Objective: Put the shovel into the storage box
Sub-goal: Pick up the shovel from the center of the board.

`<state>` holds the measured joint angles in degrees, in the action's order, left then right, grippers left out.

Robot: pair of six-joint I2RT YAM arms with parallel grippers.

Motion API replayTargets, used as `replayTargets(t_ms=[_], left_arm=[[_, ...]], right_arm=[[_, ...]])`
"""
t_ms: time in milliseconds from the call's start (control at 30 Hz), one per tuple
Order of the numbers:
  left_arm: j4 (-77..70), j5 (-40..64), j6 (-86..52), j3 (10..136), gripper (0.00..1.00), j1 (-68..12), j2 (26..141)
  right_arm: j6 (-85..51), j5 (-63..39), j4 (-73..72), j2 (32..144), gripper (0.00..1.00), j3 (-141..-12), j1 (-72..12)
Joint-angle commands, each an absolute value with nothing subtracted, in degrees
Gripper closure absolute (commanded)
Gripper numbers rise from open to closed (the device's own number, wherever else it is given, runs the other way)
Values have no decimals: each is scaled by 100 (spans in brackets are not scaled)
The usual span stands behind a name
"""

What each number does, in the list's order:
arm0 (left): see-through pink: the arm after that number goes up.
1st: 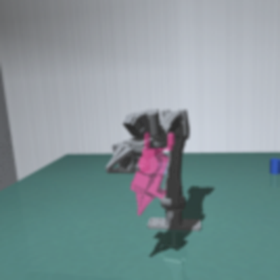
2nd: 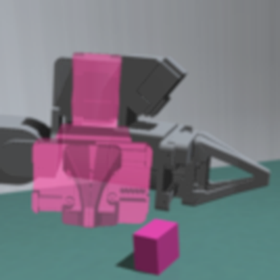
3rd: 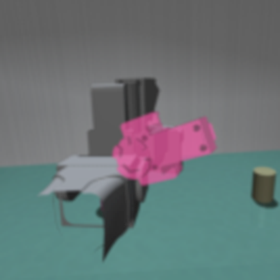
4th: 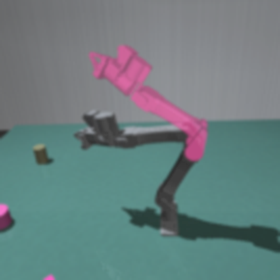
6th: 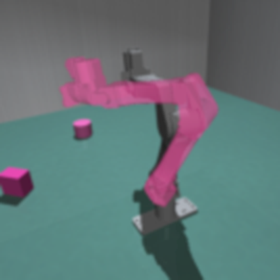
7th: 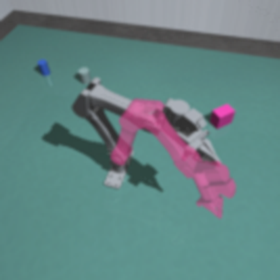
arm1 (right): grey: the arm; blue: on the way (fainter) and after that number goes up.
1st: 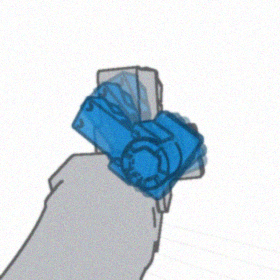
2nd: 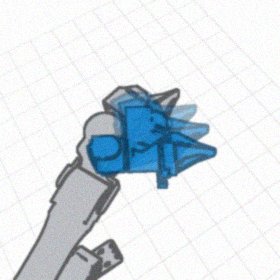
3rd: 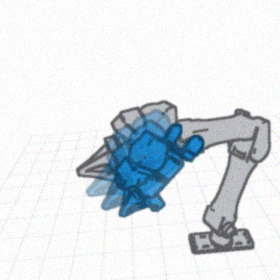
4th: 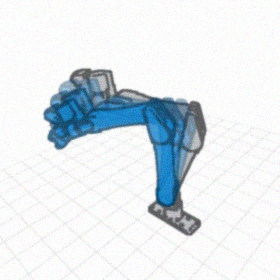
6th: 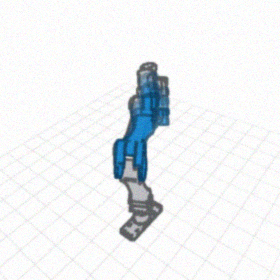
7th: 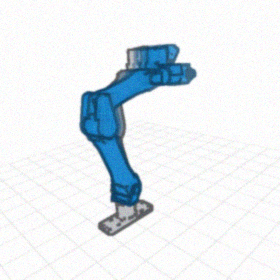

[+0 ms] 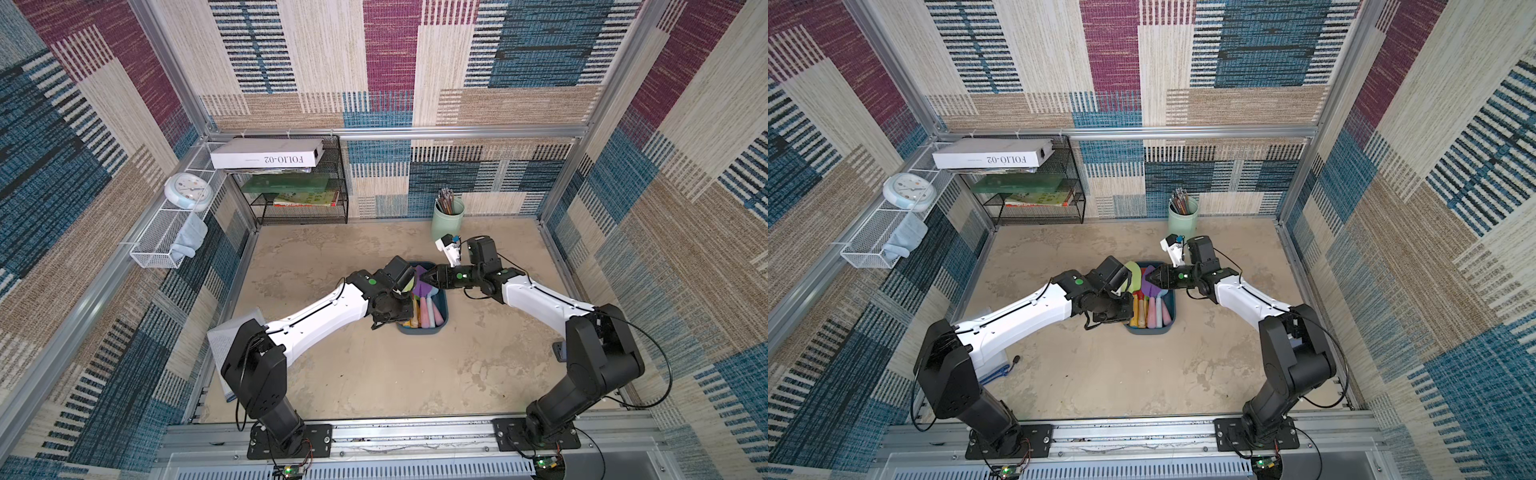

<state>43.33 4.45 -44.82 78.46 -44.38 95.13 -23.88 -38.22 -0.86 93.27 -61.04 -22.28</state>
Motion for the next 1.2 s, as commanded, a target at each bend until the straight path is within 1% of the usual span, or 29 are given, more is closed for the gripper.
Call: replayTargets(t_ms=[0,333,500,933,967,1000,1100,1167], left_arm=[[4295,457,-4409,7931,100,-4473,9583],[4298,479,-4417,8188,100,-4575,9735],[4293,485,-4413,8279,100,-4605,9804],[4298,395,-4451,8409,100,-4649,9884],[4293,403,-4447,8415,96,-4649,9879],[4296,404,-4451,8416,88,-4656,9872],[4298,387,-4449,8425,59,-4671,9822],[4298,378,-4440,8406,43,-4675,9770]], right_arm=[[-2496,-3915,-313,9317,66,-6144,-2250],[-2581,-3951,-401,9437,66,-6182,-2313],[-2615,-3990,-456,9500,69,-6235,-2337],[-2673,-4021,-510,9571,97,-6258,-2370],[-2681,-4028,-520,9570,99,-6258,-2373],[-2681,-4030,-527,9579,100,-6262,-2369],[-2681,-4018,-527,9576,100,-6258,-2373],[-2687,-3991,-525,9586,100,-6267,-2370]])
